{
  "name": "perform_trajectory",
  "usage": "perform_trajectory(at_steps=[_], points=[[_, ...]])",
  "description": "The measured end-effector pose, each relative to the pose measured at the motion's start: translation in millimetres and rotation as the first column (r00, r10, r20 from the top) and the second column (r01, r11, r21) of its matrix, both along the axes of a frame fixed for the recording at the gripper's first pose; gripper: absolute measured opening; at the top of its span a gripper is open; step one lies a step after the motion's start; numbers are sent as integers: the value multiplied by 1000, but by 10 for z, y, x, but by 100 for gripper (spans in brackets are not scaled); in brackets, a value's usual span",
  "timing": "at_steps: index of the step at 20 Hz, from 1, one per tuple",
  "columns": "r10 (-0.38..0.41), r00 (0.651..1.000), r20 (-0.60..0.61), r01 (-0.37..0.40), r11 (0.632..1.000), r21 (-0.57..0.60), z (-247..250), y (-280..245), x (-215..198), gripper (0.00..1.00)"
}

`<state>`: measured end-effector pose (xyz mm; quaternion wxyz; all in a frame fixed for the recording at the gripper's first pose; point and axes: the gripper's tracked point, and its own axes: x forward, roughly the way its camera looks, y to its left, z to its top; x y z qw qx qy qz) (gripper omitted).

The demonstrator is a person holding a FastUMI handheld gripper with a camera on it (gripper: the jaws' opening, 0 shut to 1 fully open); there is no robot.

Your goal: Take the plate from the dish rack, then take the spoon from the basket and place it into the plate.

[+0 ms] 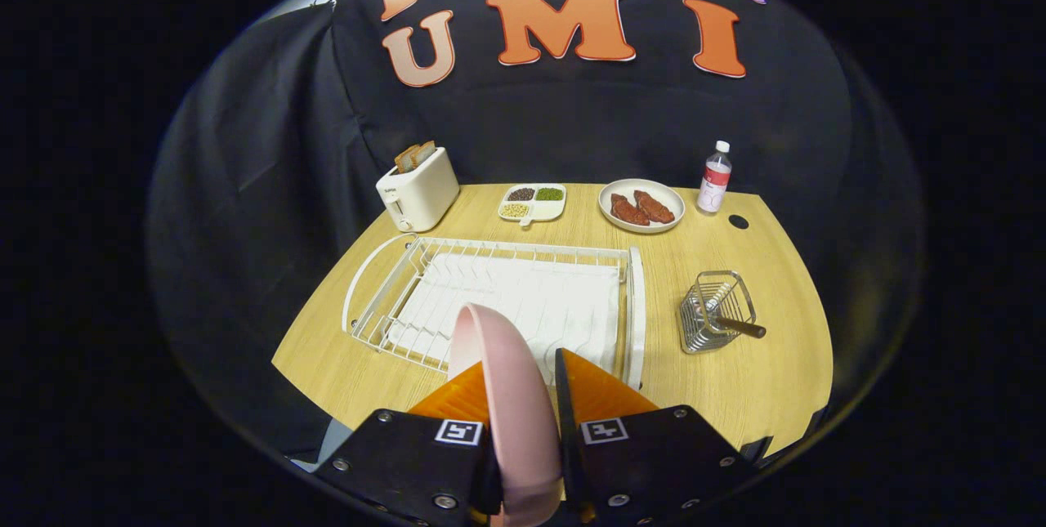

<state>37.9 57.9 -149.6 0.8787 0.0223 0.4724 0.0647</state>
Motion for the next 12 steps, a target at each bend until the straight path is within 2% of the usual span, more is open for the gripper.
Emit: perform_trajectory(at_steps=[5, 12], points=[[-27, 1000, 4, 27, 999, 33, -120, -145, -214, 30], [-53, 994, -96, 65, 989, 135, -564, -272, -553, 30]])
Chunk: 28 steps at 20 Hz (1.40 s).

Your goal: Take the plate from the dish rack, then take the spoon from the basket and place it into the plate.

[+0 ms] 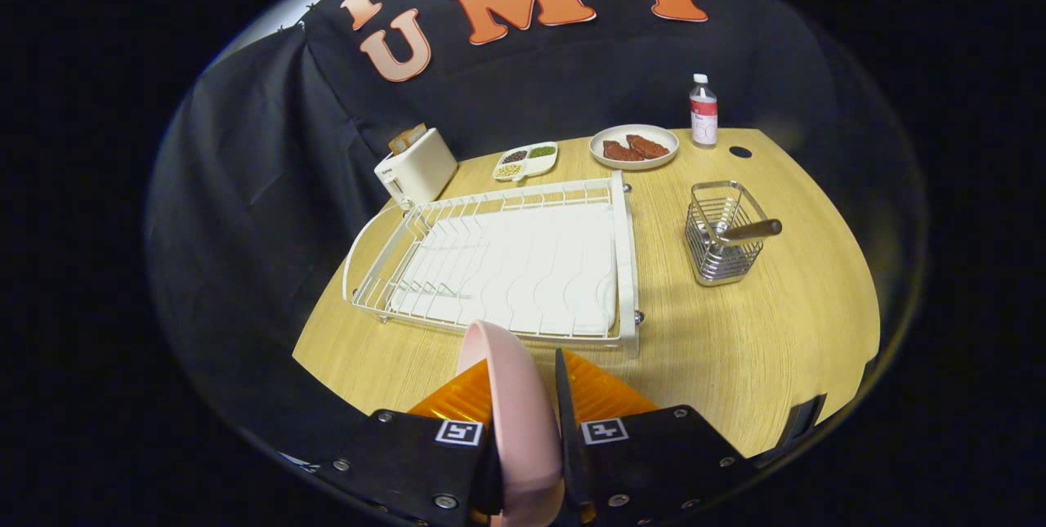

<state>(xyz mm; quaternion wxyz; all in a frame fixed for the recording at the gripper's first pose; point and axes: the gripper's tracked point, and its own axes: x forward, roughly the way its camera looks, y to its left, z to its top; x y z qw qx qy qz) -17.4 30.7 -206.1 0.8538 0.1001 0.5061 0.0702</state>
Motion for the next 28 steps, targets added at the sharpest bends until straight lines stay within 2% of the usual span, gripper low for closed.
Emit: perform_trajectory(at_steps=[5, 9, 16, 18, 24, 28], points=[[-37, 999, -26, 37, 999, 11, -320, -124, -101, 30], [-84, 994, -75, 92, 990, 106, -571, -107, -194, 29], [-128, 988, -87, 130, 991, 17, -1022, -311, -262, 25], [-116, 990, -79, 118, 993, 24, -1026, -300, -259, 24], [-129, 989, 67, 128, 991, 25, -750, -415, -88, 25], [-144, 968, 206, 148, 989, -4, -490, -628, 15, 37]])
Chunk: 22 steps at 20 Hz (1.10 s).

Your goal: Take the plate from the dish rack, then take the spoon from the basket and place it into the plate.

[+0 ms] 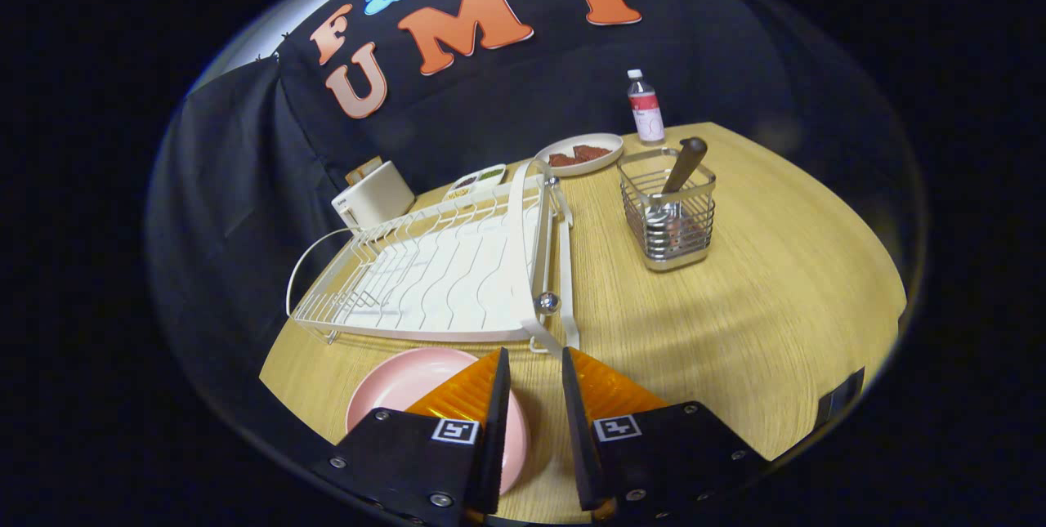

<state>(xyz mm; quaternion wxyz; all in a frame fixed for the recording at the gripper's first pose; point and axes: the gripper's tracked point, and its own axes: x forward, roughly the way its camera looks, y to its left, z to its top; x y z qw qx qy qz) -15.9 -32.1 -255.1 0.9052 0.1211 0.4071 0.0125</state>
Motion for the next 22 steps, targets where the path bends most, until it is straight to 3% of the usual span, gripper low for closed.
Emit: perform_trajectory(at_steps=[8, 15, 20, 22], points=[[-51, 966, 255, 100, 979, -180, 421, -642, 382, 59], [-47, 934, 354, 154, 948, -280, 500, -949, 740, 81], [-26, 928, 372, 152, 937, -314, 399, -1030, 987, 82], [-25, 935, 352, 145, 937, -318, 292, -1029, 1029, 71]])
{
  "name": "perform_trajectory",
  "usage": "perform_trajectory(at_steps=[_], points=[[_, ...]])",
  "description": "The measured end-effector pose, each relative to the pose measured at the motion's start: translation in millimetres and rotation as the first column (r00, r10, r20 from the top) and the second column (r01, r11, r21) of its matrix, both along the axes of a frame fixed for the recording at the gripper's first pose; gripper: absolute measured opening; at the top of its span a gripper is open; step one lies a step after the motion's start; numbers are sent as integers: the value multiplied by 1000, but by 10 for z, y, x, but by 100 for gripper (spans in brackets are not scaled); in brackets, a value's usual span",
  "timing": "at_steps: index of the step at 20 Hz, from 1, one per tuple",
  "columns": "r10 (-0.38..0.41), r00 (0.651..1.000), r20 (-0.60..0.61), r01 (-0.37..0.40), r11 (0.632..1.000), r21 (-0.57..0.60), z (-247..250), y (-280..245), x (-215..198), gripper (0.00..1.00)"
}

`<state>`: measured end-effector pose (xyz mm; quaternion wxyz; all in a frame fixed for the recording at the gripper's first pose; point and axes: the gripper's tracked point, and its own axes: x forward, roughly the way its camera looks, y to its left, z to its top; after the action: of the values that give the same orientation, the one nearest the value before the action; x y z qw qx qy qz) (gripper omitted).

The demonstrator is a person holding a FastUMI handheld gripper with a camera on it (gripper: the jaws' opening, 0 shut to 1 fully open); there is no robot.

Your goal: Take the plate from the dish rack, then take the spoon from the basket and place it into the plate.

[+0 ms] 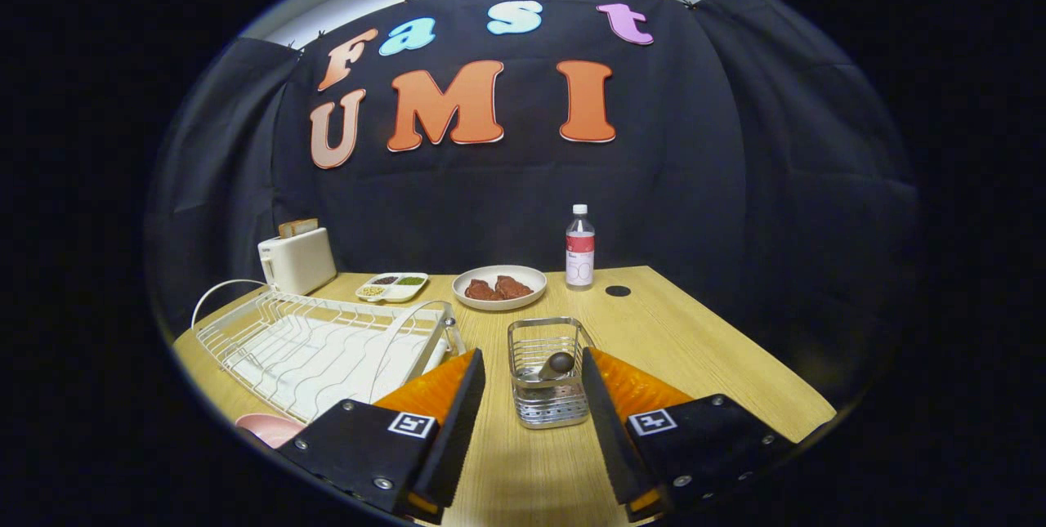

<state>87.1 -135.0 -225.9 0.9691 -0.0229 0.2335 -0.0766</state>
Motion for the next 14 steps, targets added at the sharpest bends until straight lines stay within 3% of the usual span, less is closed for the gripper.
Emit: perform_trajectory(at_steps=[6, 9, 14], points=[[-59, 998, -13, 59, 998, 21, -162, -117, 60, 23], [-61, 998, 5, 60, 996, 59, -123, -96, 59, 13], [-62, 998, 17, 60, 995, 85, -82, -74, 129, 8]])
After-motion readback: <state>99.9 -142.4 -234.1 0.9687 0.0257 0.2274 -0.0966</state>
